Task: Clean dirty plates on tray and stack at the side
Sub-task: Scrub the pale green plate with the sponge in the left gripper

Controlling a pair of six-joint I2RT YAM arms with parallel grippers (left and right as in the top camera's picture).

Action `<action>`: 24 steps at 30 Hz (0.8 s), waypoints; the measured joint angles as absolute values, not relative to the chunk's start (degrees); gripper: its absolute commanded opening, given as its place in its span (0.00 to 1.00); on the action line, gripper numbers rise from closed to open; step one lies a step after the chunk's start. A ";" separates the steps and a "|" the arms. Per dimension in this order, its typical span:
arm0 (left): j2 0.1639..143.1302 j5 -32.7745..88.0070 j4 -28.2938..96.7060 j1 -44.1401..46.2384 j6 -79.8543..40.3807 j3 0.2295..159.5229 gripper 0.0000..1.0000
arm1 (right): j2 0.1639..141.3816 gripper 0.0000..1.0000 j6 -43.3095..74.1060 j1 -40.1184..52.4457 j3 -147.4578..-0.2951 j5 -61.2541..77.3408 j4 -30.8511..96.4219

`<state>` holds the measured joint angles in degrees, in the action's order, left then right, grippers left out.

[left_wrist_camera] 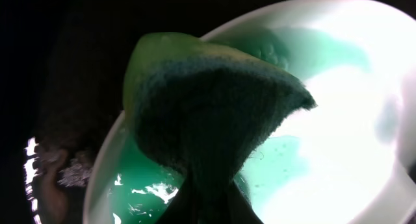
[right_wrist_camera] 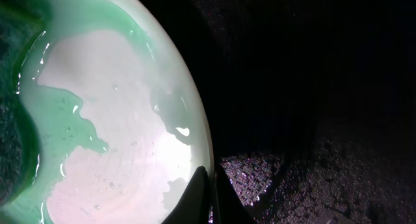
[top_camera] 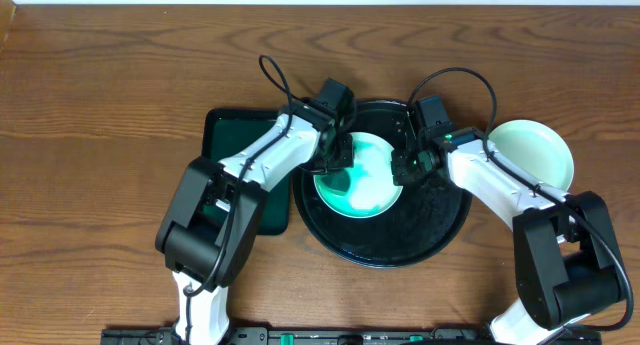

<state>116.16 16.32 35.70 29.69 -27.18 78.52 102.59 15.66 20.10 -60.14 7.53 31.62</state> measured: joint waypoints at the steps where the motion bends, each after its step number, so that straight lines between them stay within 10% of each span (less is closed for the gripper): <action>1: 116.27 17.52 35.66 29.39 -26.92 78.52 0.07 | 102.59 0.01 15.66 20.14 -60.14 7.44 31.62; 16: 117.05 39.68 35.62 31.00 -26.09 79.40 0.07 | 102.59 0.01 15.42 20.12 -60.14 5.80 31.64; 24: 106.08 28.47 36.27 31.51 -25.87 80.68 0.07 | 102.59 0.01 15.40 20.14 -60.14 6.28 31.64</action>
<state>106.08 28.47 36.27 31.51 -25.87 80.68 102.59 15.40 20.14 -60.14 6.28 31.64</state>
